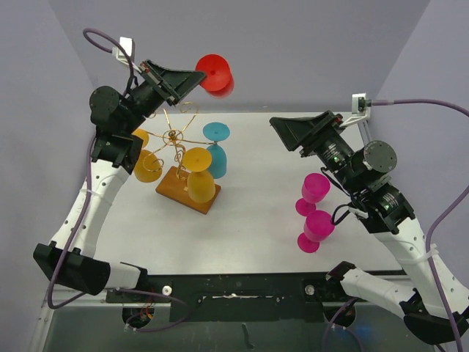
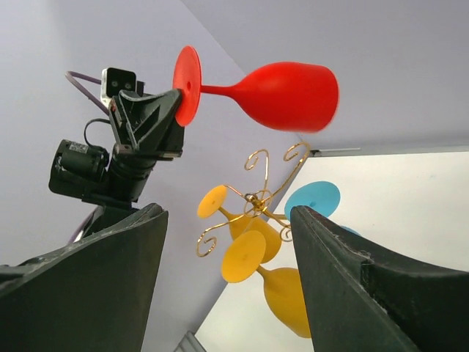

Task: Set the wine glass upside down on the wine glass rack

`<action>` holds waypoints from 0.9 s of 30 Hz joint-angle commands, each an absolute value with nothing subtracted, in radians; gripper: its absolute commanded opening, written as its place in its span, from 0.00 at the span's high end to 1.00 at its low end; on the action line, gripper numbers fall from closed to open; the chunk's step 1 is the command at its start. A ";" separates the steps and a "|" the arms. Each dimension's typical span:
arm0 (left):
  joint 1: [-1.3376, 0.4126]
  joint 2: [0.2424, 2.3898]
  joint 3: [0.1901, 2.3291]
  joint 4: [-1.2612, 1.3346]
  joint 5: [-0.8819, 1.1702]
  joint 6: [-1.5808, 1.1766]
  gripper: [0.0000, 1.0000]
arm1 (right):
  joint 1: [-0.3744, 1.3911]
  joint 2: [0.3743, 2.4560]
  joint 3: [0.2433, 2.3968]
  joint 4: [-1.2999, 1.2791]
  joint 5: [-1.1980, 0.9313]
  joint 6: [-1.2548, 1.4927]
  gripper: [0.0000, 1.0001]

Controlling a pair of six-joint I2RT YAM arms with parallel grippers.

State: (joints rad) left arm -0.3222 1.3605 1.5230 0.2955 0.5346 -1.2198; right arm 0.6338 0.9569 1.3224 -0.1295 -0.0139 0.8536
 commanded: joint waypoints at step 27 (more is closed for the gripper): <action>0.056 1.473 1.514 0.248 0.680 -1.244 1.00 | 0.623 0.898 1.147 -0.136 0.033 0.863 0.31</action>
State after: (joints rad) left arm 0.0532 1.4860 1.5295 0.2550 0.6674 -1.2461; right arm 0.6281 0.9199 1.1458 -0.1726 0.0154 0.8539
